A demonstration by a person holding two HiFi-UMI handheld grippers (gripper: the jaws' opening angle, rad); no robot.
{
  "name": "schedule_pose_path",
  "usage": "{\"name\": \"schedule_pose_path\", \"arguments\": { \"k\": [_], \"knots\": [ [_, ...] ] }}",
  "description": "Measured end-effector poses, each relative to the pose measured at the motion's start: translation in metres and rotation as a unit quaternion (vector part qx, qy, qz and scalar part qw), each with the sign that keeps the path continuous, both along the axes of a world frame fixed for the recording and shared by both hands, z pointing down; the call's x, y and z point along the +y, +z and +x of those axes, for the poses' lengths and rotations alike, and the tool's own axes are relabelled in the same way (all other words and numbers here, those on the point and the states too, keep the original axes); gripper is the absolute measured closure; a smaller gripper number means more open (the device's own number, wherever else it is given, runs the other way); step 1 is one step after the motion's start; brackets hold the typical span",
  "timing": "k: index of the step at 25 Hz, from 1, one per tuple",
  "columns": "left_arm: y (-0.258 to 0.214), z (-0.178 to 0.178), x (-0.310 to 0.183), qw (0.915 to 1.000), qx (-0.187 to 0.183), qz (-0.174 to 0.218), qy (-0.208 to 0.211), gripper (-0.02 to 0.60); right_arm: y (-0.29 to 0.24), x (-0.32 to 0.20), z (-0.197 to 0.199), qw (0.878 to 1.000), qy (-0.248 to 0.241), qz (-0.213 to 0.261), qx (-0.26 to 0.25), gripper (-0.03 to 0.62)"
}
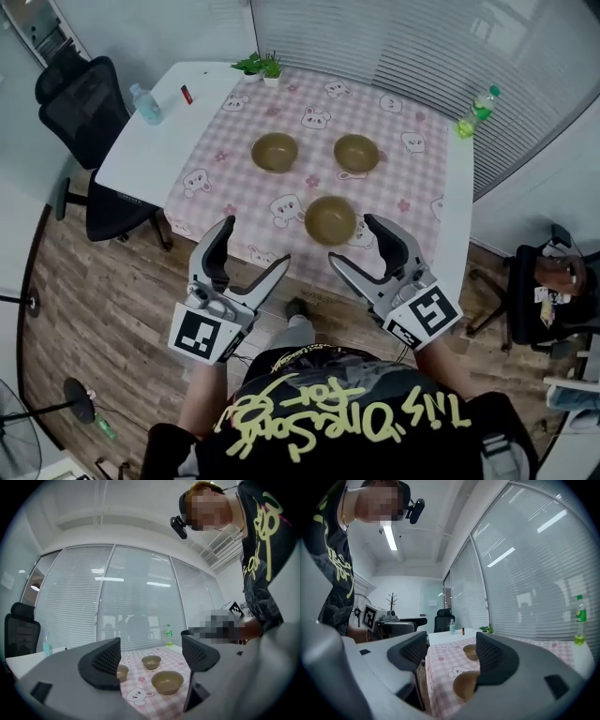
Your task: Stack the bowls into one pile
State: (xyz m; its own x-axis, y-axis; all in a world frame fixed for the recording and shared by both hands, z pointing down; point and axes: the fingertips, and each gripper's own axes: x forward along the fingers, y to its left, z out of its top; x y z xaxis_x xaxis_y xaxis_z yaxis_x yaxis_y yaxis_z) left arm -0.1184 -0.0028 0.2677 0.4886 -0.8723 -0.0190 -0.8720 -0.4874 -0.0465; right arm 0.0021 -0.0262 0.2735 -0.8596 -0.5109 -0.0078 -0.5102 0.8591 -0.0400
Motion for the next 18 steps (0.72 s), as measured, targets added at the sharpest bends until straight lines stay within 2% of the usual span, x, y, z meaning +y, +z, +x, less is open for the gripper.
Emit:
{"name": "schedule_pose_path", "arguments": {
  "k": [6,18],
  "knots": [
    [0.000,-0.011,-0.053,0.9991,0.000,-0.004,0.042,0.178,0.003,-0.042,-0.013,0.999,0.042,-0.025,0.007,0.281],
    [0.011,-0.002,-0.103,0.9945,0.005,-0.021,0.103,0.178,0.004,-0.084,-0.006,0.997,0.080,-0.012,0.005,0.281]
  ]
}}
